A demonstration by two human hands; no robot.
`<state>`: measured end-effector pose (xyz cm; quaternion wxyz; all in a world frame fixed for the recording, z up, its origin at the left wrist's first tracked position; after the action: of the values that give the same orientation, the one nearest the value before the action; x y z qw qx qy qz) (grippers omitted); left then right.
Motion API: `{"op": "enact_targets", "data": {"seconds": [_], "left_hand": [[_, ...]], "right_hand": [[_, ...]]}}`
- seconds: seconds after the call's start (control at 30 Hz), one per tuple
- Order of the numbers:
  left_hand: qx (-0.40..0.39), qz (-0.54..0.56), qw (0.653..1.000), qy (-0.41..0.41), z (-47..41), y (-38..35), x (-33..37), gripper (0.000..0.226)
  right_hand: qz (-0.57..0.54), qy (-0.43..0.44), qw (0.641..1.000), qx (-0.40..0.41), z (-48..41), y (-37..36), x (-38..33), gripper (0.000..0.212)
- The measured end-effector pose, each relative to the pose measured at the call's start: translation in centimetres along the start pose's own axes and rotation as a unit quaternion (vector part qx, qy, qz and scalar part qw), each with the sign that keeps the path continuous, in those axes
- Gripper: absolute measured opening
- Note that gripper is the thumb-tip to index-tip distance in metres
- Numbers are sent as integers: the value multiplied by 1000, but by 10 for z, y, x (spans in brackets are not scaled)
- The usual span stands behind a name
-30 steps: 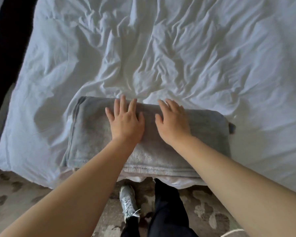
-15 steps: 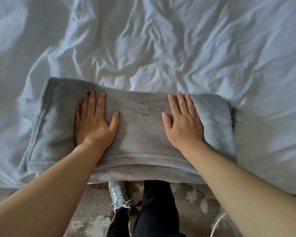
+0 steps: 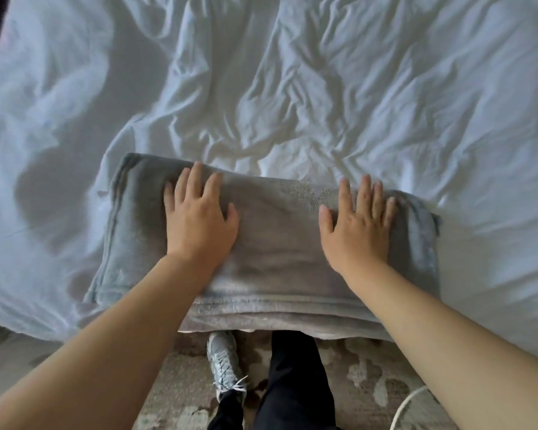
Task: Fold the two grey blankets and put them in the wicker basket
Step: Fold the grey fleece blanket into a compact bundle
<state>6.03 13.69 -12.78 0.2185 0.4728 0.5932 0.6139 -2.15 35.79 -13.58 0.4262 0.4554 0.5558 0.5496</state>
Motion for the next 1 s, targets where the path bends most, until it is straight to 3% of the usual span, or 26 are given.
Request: {"op": "enact_targets", "data": {"seconds": [0.07,0.27,0.43,0.63,1.0], "left_hand": [[20,-20,999,-42,-10,12,-3,57],[-49,-81,995,-35,-6,11,-68,60],[-22,4,1000,-18,1,-6,-94,63],[80,98,991,-31,6,-38,-105,56],[137,108,982,-66,9,-93,-128,54]], "right_hand": [[-44,63,997,14,-1,11,-37,69],[-103,200,974,-16,13,-5,-129,69],[-87,190,978,1,14,-32,-136,69],[-89,198,973,71,15,-60,-143,67],[-103,226,956,156,16,-112,-152,64]]}}
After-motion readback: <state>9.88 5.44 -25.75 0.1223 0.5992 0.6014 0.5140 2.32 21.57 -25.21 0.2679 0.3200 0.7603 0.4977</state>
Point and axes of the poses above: each hand's wrist, its own z-axis away from the middle knuckle, its own y-axis out of the back of the hand, x = y × z, the point moved 4 cm from there along -z, towards the middle knuckle, and after that the axes turned 15 degrees about x, right-handed, at the moved point
